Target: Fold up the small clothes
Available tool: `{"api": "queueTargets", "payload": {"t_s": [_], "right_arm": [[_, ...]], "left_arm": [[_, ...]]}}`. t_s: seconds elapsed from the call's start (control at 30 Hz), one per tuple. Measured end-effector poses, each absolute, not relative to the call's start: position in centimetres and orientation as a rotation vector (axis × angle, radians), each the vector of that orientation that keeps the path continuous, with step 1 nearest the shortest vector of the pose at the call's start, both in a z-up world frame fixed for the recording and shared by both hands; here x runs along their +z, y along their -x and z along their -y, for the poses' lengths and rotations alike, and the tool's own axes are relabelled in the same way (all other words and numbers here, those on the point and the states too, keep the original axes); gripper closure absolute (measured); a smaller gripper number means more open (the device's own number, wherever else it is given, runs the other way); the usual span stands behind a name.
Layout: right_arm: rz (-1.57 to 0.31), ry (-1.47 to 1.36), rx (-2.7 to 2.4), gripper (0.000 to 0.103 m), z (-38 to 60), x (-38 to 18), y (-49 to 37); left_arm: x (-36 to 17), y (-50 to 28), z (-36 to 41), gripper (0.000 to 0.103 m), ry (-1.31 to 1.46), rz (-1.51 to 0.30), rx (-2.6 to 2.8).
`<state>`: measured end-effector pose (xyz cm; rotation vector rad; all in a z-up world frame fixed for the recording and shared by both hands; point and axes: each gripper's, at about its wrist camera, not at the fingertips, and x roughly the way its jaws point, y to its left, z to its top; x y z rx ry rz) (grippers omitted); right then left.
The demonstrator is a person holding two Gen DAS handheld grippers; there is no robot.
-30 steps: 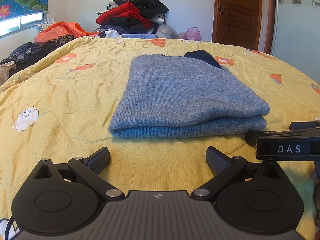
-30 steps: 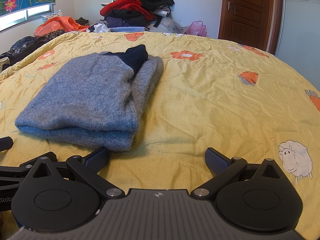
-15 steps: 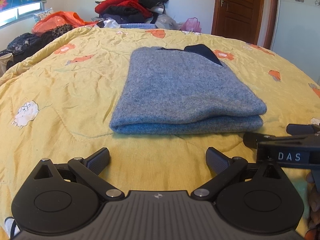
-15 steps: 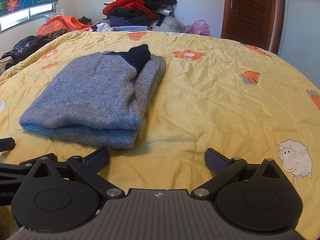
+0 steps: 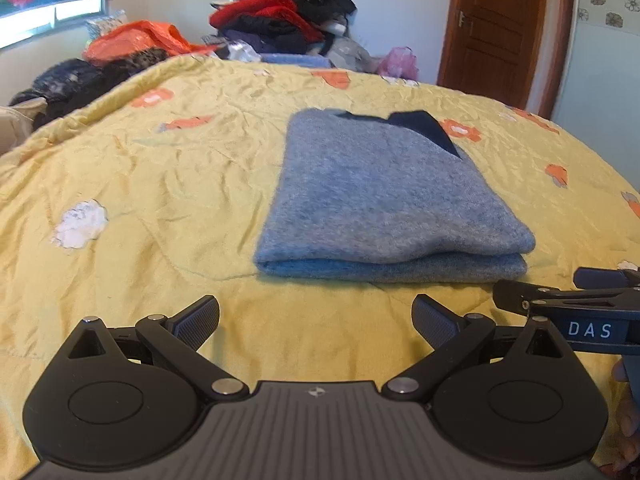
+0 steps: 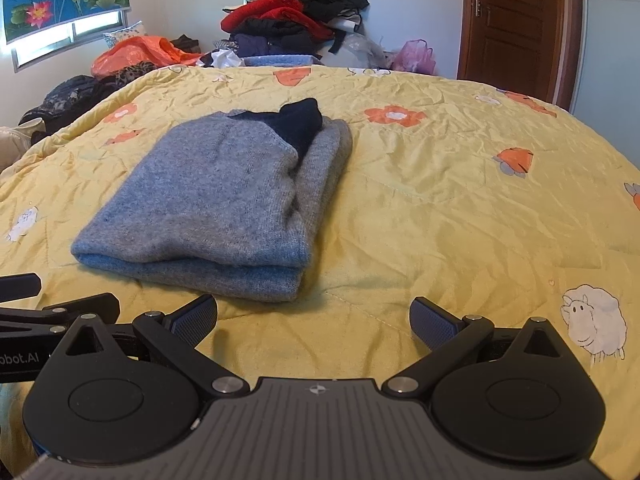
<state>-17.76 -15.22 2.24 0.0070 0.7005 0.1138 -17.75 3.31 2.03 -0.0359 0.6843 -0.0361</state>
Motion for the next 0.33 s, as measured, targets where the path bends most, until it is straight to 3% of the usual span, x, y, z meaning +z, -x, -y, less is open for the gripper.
{"api": "queueTargets", "payload": {"t_s": [0.33], "right_arm": [[-0.691,-0.007,0.134,0.0,15.9,2.8,17.6]], "left_arm": [[3.6,16.9,-5.8,0.0,-0.009,-0.659,0.053]]}}
